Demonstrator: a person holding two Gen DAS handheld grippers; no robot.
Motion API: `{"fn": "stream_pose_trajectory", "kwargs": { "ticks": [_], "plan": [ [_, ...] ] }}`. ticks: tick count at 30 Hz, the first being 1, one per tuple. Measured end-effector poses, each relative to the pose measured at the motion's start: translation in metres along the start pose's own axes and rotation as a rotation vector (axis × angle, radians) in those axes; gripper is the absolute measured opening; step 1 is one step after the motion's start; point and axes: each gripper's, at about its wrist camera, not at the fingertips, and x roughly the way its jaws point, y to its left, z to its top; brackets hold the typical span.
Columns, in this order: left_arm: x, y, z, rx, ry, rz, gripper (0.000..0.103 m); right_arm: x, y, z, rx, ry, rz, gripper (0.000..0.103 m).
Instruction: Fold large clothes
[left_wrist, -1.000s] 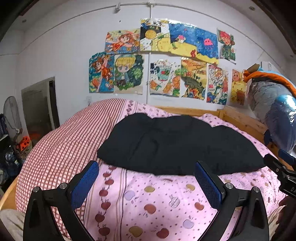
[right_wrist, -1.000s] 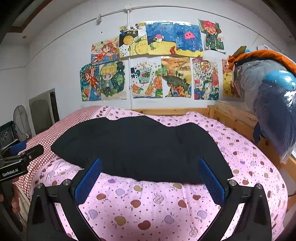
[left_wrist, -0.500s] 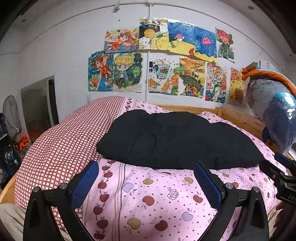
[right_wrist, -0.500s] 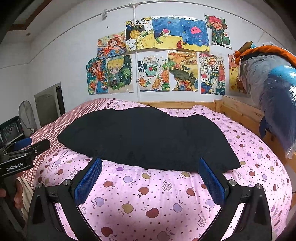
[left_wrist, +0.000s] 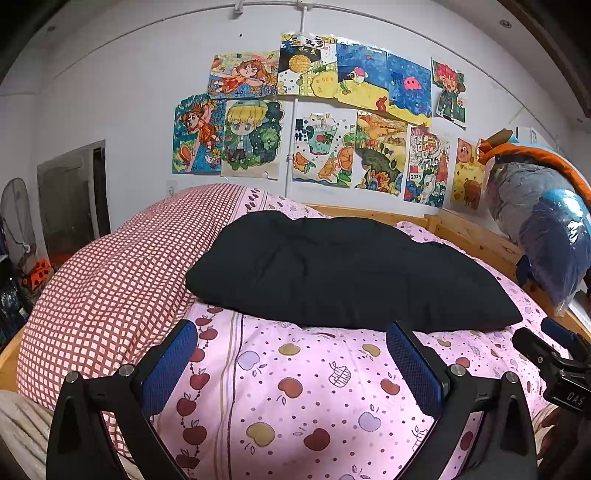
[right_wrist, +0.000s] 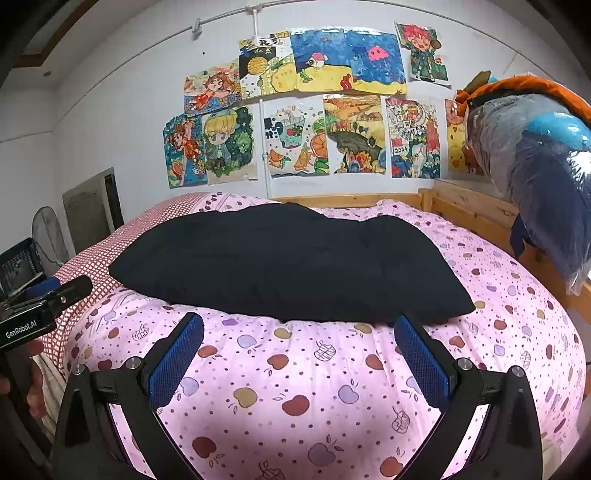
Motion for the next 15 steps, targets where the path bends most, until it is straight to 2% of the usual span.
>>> {"fn": "stream_pose_trajectory", "kwargs": {
  "ticks": [15],
  "plan": [
    [-0.0016,-0.0089,-0.0023,0.038,0.002,-0.013,0.103,0.0044,-0.0009,-0.0028,0.005,0.010,0.000,0.101]
  ]
}}
